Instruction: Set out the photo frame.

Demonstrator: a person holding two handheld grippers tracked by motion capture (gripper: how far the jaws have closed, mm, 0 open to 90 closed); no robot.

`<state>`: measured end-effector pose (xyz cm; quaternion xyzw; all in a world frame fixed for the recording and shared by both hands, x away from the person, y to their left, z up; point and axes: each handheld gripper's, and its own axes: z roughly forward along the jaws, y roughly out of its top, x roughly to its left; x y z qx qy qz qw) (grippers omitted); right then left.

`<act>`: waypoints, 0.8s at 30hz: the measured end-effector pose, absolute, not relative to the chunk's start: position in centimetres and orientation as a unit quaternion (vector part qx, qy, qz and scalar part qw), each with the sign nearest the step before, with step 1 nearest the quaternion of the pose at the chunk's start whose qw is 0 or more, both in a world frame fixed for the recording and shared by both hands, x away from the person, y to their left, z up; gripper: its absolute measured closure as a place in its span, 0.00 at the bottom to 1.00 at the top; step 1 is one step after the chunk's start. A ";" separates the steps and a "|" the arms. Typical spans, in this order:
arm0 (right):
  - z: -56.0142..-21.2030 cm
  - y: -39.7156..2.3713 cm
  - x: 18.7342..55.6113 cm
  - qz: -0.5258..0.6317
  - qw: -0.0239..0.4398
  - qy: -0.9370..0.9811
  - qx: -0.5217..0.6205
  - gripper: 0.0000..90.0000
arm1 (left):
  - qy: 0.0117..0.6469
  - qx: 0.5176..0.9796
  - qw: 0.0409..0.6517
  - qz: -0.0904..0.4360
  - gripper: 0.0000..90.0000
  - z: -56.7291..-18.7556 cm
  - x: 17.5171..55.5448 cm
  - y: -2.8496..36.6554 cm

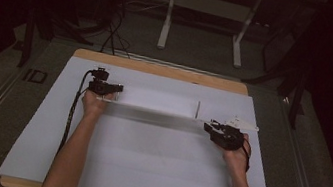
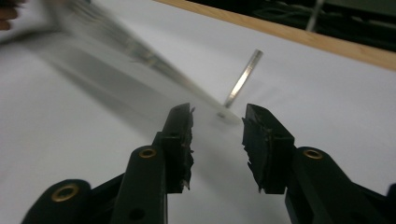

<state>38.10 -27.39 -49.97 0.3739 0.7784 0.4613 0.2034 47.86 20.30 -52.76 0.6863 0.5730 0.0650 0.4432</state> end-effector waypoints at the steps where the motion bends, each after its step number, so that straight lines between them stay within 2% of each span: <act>1: -49.8 -27.3 37.8 0.466 0.202 0.779 0.367 0.67 | 0.573 0.686 0.443 0.065 0.94 -52.8 47.9 20.3; 5: -49.1 -27.1 37.2 0.479 0.207 0.784 0.335 0.62 | 0.573 0.687 0.443 0.065 0.94 -52.8 47.9 20.3; 11: -48.3 -26.4 37.1 0.505 0.210 0.777 0.311 0.60 | 0.573 0.686 0.443 0.065 0.94 -52.8 47.9 20.3; 15: -48.0 -25.5 36.9 0.504 0.234 0.779 0.291 0.59 | 0.574 0.686 0.443 0.063 0.94 -52.8 47.9 20.3; 24: -47.8 -25.0 37.0 0.526 0.238 0.773 0.262 0.54 | 0.577 0.682 0.445 0.059 0.94 -52.8 48.0 20.4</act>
